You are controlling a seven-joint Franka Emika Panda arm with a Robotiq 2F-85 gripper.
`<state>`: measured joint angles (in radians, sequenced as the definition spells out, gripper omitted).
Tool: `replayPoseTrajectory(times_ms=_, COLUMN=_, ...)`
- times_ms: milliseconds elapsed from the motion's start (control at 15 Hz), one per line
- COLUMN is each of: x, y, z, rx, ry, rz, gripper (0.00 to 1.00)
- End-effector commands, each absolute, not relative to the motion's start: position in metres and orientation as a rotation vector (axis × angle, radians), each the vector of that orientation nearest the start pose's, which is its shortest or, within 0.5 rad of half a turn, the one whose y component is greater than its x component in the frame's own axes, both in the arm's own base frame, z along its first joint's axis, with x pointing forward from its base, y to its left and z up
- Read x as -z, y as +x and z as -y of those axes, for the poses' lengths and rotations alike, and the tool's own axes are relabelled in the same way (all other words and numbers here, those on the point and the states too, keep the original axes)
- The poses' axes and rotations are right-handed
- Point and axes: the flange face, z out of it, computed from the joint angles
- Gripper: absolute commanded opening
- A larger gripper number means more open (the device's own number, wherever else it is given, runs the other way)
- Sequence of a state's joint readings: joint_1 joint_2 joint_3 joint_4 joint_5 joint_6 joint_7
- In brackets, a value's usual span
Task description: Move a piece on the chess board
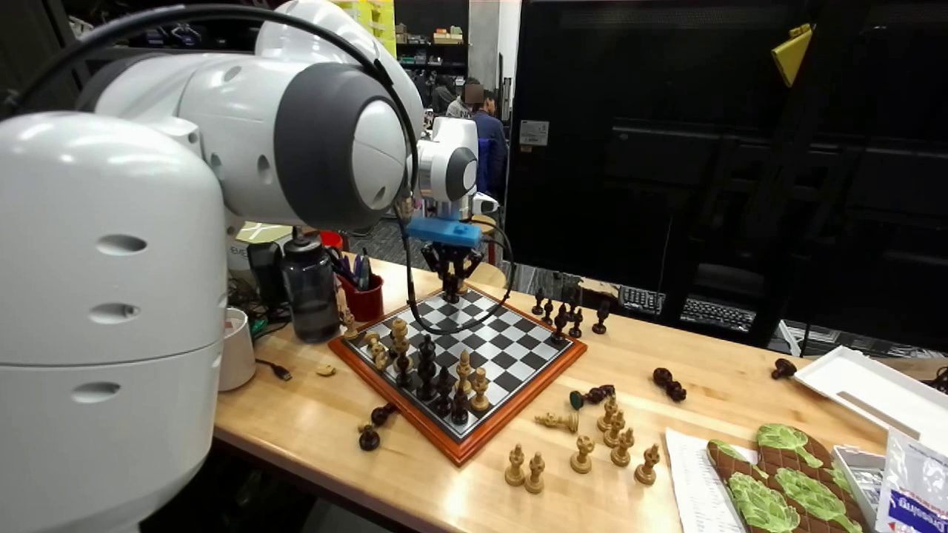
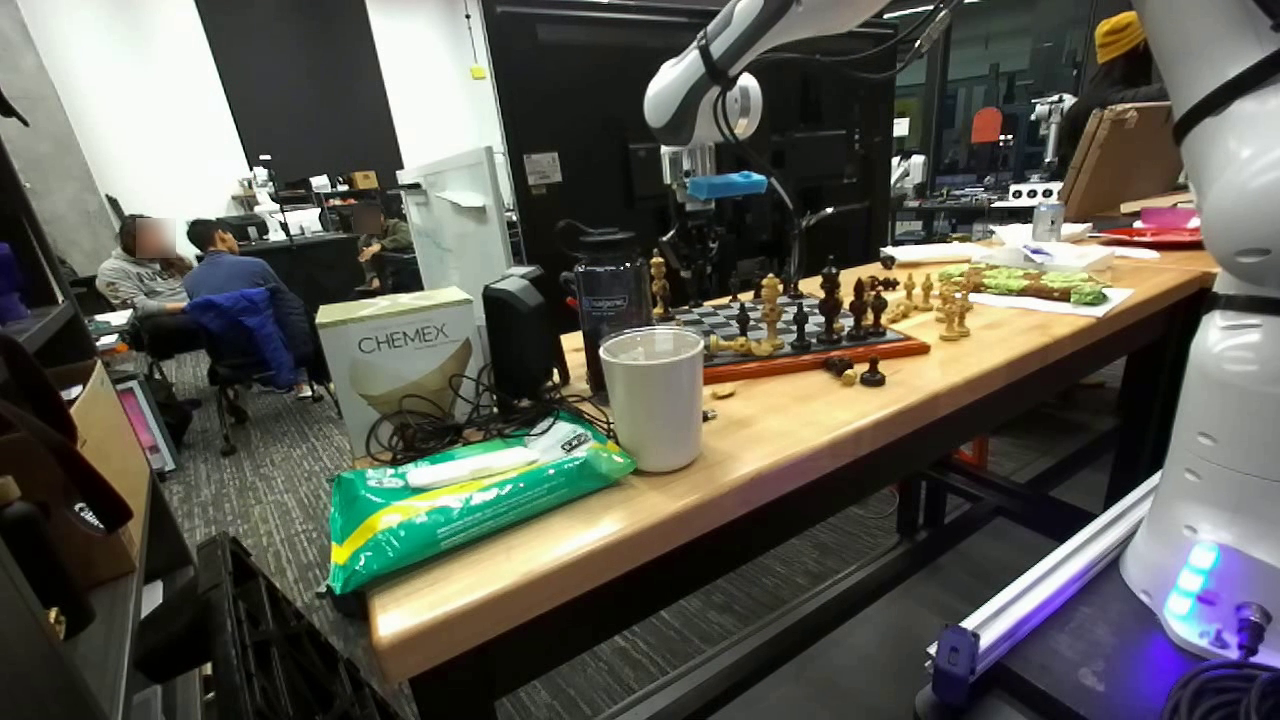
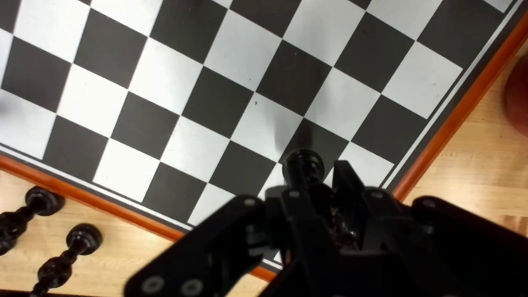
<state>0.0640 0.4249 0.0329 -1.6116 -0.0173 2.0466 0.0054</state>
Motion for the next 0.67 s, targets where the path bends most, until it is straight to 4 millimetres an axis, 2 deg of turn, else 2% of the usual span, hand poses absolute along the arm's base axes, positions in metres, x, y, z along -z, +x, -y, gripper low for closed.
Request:
replayPoseTrajectory(times_ms=0, x=-0.385, y=0.675, z=-0.061, rx=0.028, ry=-3.121, rz=0.178, gripper=0.06)
replayPoseTrajectory(times_ms=600, x=-0.371, y=0.683, z=-0.060, rx=0.089, ry=-3.103, rz=0.181, gripper=0.06)
